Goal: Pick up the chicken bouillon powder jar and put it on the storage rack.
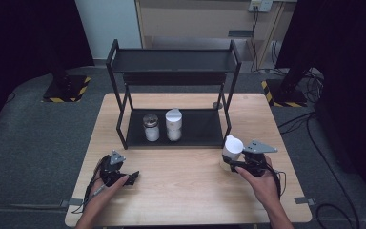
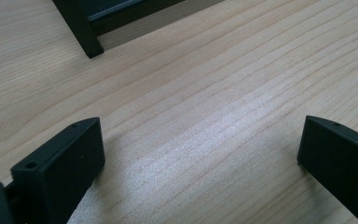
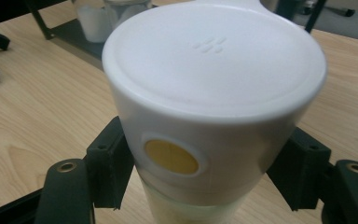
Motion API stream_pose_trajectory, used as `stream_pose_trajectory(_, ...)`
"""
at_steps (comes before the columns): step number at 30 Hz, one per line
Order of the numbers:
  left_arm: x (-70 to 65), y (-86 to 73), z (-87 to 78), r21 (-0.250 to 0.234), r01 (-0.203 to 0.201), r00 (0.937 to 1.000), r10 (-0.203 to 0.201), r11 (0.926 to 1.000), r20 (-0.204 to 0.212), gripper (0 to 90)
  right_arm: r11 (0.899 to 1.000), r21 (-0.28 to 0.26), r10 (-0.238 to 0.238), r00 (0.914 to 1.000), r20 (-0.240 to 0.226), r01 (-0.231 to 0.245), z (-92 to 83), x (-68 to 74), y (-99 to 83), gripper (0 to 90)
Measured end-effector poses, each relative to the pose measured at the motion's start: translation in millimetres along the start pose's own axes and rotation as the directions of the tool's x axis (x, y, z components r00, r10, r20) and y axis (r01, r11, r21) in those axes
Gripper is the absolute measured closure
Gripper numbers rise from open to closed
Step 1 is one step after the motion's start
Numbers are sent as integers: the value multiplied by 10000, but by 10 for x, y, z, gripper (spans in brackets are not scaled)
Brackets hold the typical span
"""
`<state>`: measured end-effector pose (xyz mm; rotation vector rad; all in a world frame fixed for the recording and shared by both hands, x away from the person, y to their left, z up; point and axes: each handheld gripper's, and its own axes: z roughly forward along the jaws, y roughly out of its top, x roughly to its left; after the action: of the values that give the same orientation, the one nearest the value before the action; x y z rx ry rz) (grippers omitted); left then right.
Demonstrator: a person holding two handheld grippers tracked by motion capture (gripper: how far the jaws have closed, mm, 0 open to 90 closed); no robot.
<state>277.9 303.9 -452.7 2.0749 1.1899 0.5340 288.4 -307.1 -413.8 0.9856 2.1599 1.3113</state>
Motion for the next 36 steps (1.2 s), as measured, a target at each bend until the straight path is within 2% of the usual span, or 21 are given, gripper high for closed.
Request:
stream_pose_trajectory(10, 1, 0, 1, -2, -2, 10000, 2, 10000, 4, 0, 9998, -26, -214, 9977, -644, 213, 110, 139, 102, 314)
stream_pose_trajectory(17, 1, 0, 1, -1, -1, 10000, 1, 10000, 4, 0, 9996, 19, -265, 9956, -902, 267, 211, 178, 155, 314)
stream_pose_trajectory(36, 1, 0, 1, -3, 0, 10000, 0, 10000, 4, 0, 9994, 6, -340, 9948, -964, 342, 436, 233, 326, 314)
